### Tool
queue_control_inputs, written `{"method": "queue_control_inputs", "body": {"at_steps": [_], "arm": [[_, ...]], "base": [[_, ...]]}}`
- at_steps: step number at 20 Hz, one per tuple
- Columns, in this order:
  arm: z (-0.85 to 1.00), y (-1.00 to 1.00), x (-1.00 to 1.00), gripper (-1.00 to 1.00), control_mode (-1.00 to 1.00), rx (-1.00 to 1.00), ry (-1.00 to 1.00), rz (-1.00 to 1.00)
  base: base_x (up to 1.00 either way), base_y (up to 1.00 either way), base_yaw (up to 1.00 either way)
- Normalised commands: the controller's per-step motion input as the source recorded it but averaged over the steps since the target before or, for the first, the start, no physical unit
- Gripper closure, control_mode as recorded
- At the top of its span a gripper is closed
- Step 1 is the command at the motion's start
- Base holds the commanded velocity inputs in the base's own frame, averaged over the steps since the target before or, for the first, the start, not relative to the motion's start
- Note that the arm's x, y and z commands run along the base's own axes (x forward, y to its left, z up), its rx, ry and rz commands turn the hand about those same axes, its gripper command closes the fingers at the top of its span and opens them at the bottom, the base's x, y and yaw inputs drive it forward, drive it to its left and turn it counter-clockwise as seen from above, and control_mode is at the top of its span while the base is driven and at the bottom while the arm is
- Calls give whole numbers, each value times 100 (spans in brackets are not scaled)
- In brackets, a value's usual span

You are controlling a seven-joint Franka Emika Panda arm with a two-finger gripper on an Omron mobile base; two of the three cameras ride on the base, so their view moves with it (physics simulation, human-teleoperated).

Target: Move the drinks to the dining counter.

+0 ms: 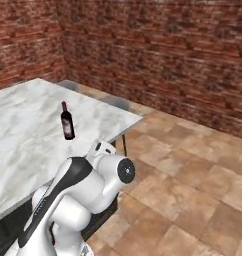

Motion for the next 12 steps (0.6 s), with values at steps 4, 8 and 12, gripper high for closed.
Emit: {"method": "queue_control_inputs", "body": {"at_steps": [4,8,12], "arm": [[0,0,0,100,100,0,0,0],[0,0,0,100,100,0,0,0],[0,0,0,100,100,0,0,0]], "base": [[14,15,72],[32,2,63],[49,0,57]]}}
